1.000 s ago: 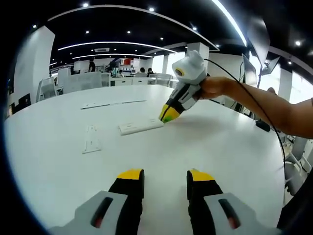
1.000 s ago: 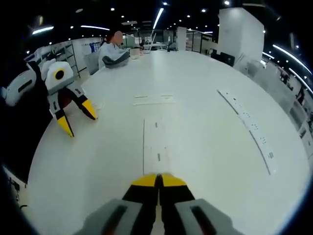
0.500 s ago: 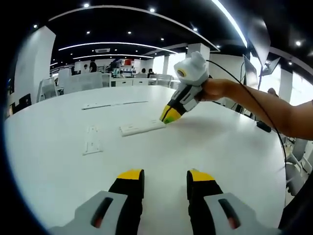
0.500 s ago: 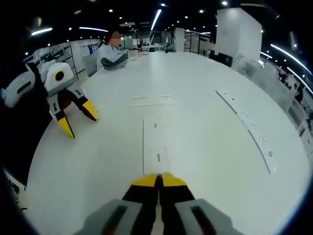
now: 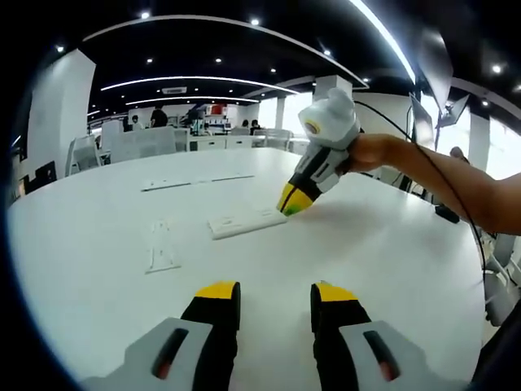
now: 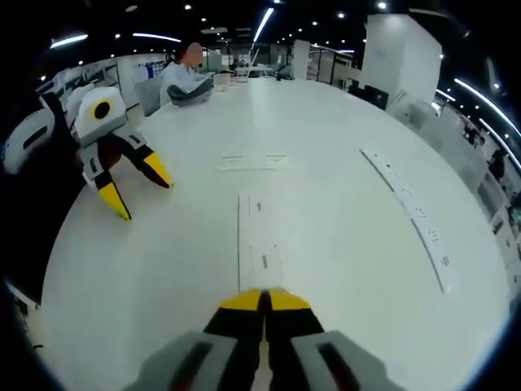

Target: Locate the socket holder cover, grip the socket holder cover, clip it into the socket holder slot.

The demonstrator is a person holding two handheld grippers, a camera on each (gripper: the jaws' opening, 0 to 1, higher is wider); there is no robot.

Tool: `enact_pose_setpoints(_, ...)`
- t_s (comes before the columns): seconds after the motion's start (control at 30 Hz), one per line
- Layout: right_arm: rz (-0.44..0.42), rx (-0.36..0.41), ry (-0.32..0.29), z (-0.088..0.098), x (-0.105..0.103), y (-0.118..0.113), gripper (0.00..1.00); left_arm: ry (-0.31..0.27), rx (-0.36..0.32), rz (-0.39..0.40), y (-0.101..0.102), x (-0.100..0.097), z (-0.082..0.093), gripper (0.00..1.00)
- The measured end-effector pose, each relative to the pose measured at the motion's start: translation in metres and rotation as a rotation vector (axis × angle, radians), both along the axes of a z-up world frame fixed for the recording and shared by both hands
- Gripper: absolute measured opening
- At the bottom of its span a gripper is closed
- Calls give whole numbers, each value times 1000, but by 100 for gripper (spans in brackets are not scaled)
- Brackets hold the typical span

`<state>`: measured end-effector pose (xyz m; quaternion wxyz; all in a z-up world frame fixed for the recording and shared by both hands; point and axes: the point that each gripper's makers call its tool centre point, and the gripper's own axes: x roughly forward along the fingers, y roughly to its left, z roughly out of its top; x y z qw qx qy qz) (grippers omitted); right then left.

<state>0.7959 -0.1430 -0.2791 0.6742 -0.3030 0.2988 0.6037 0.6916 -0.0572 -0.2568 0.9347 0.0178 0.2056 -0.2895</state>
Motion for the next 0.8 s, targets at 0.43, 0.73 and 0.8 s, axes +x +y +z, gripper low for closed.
enact_pose_setpoints(0.43,-51,-1,49,-1,3,0,3,-8,-2,1,4,18,12,35)
enact_pose_setpoints(0.73,-64,29,63,-1,2,0,3,-13,3,-2,3,22,14,35)
enact_pose_setpoints(0.8,-66,40,64,-1,1,0,3,-7,3,-3,3,21,13,35)
